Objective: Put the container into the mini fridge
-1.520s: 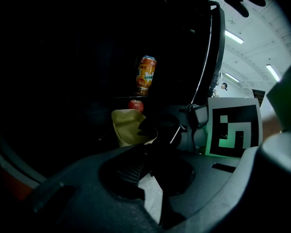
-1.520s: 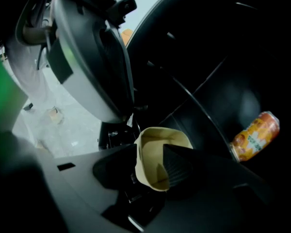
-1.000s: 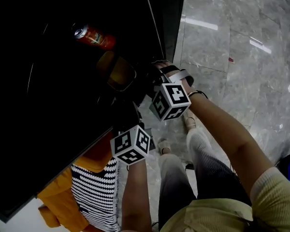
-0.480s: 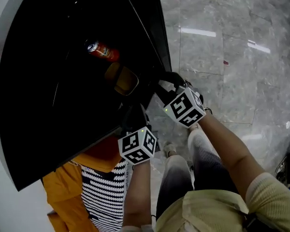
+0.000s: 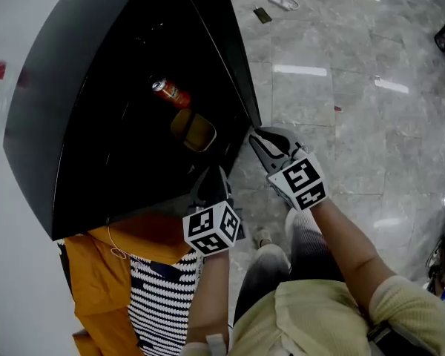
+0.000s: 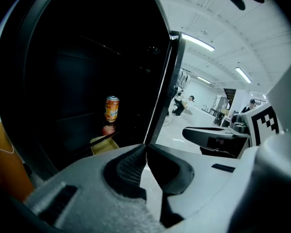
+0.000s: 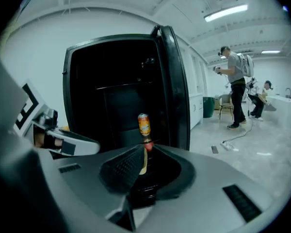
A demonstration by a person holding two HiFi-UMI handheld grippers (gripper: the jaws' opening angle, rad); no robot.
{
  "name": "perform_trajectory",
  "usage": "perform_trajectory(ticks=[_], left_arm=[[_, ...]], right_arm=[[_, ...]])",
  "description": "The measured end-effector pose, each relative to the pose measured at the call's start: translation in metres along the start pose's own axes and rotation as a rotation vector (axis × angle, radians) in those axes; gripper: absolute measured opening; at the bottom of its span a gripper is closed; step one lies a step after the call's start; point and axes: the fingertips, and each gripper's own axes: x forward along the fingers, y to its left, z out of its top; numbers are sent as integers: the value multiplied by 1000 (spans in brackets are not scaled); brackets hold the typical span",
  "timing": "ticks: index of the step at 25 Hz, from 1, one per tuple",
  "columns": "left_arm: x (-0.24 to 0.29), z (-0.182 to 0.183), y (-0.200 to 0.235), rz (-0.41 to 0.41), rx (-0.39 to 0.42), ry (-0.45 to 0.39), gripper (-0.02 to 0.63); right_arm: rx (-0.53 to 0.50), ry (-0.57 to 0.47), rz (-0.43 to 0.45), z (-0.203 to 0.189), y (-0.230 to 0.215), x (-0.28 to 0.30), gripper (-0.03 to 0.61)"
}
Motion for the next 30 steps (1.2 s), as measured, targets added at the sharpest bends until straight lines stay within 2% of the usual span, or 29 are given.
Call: perform_trajectory(ticks=[7,11,15,20,25,30], left_arm=[[-43,20,-24,-71,-40,-57,23],[-68,27,-33,-106,-53,-72,23],[-83,38,-41,-126,-49,-101,23],[-104,44,-57,-173,-19,-110,23],[-126,56,-58,-160,18,-144,23],[-143,64,-50,-133,34,-171,23]], right_arm=[[7,-38,-27,24,12,-45,61],[-43,-50,-27,37,26,-68,52],[-75,-43,-18,45,36,-83,46],[-61,-43,24,56,61,-101,37],[-52,-37,46,65,81,-117,34],[-37,-32,22,69,85,-129,31]])
